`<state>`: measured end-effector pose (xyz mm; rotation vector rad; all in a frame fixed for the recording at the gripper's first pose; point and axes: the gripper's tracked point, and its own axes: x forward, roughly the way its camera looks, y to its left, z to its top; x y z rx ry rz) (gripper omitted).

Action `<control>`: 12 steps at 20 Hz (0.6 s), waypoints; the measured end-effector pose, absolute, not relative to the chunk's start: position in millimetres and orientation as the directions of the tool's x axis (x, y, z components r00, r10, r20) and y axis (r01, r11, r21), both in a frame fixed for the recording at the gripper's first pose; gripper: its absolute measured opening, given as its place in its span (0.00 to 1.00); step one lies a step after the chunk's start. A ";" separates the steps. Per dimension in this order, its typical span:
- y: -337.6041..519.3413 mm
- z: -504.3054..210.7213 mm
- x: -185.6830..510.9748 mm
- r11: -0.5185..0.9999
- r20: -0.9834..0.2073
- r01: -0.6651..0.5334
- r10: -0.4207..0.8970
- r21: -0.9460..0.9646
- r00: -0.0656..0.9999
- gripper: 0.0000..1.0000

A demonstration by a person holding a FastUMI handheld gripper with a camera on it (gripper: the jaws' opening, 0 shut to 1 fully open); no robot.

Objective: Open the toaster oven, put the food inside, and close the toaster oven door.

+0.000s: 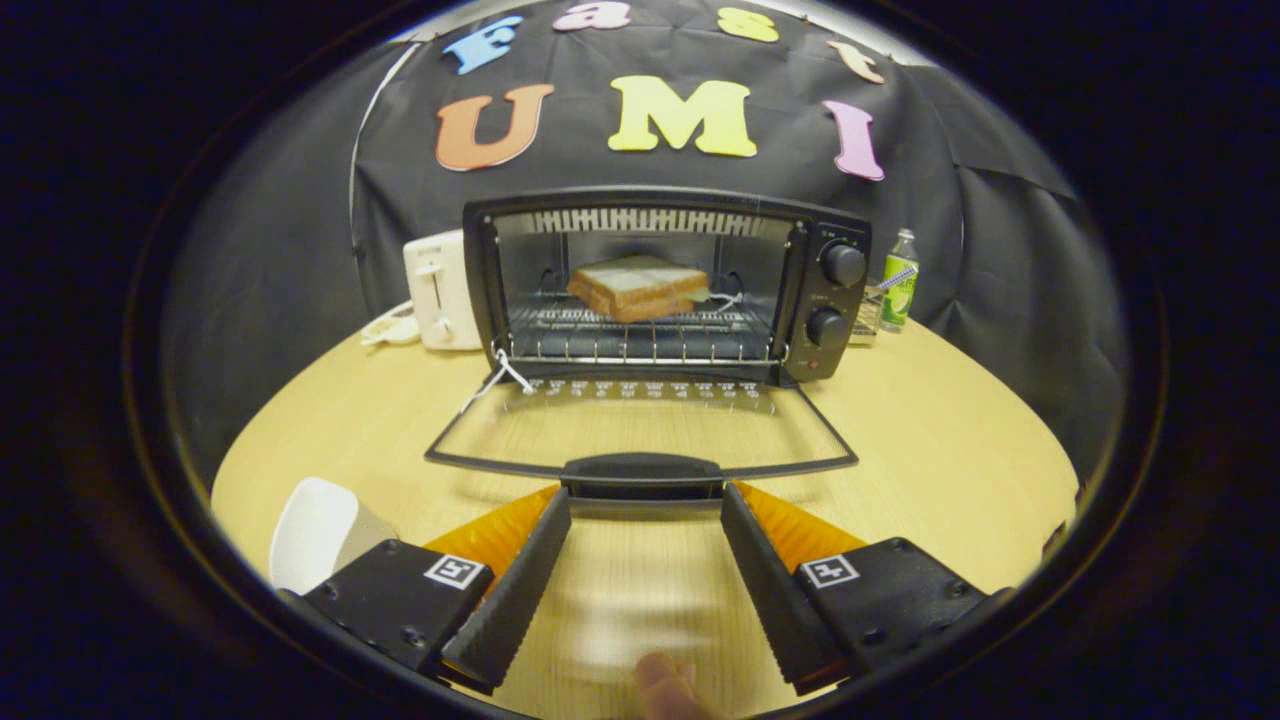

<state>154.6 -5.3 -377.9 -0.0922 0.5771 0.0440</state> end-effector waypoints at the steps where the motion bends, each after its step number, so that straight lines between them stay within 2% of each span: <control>1: -8.2 -386.7 151.9 0.995 -0.566 -0.056 0.001 -0.080 0.825 0.99; 5: -7.2 -399.7 155.6 0.999 -0.631 -0.041 0.010 -0.034 0.776 1.00; 12: -6.8 -398.0 155.6 0.999 -0.626 -0.036 0.010 -0.029 0.780 0.99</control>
